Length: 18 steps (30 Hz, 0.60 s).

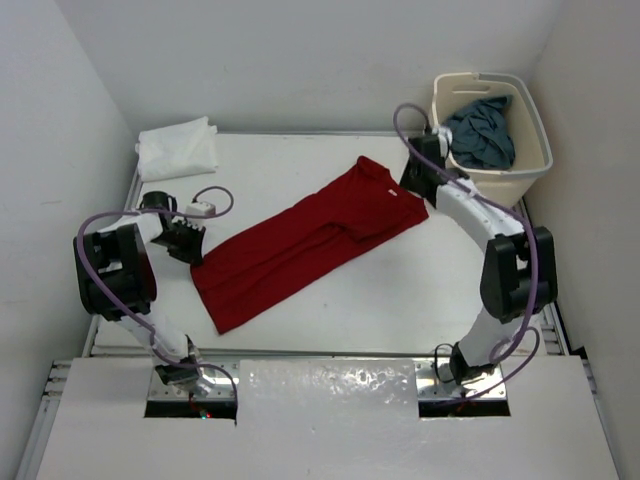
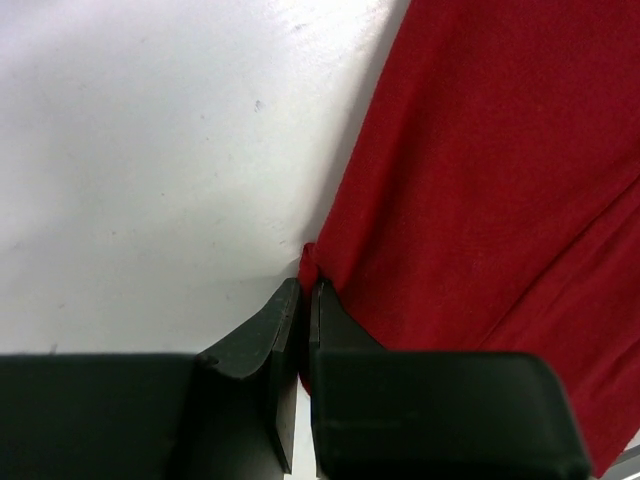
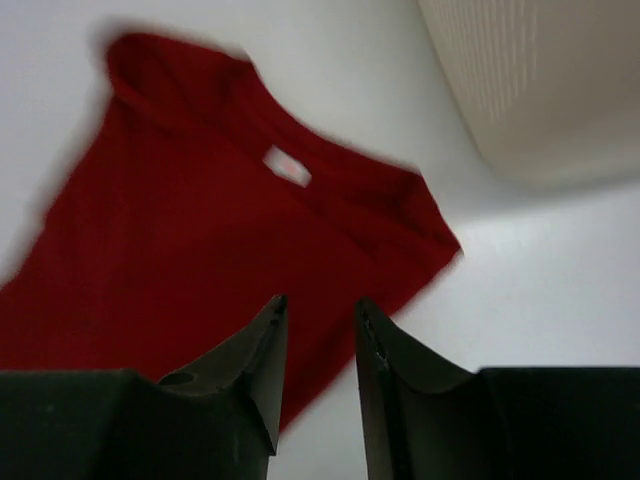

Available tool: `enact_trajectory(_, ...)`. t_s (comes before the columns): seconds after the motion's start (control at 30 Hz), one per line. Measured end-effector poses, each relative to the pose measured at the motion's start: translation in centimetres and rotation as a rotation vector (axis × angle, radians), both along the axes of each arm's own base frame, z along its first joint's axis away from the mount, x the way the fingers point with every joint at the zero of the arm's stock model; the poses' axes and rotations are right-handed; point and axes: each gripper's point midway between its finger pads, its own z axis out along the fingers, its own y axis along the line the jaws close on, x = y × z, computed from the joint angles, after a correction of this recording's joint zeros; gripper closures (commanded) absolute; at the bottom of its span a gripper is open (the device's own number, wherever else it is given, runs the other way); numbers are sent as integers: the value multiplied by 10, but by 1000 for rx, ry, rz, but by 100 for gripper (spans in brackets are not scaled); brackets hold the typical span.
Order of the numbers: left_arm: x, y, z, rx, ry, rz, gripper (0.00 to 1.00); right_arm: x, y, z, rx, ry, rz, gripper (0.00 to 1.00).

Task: Fold and stack the t-shirts
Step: Rotate the tshirt 90 degrees

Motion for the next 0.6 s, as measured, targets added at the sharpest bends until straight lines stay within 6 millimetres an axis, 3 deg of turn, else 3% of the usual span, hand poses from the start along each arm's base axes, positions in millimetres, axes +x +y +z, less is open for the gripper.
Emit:
enact_trajectory(0.13,-6,0,0,9,3,-3,100,-66,-18,-101,-15,239,-103,65)
enact_trajectory(0.2,-10,0,-1,15,5,-9,100,-85,-25,-128,-24,307,-156,65)
enact_trajectory(0.27,-14,0,-2,22,8,-15,100,-87,-29,-139,-16,323,-198,62)
enact_trajectory(0.5,-22,1,-3,41,9,-31,100,-62,-30,-160,43,284,-288,59)
enact_trajectory(0.6,-24,1,-4,44,9,-35,100,-58,-29,-159,68,260,-313,55)
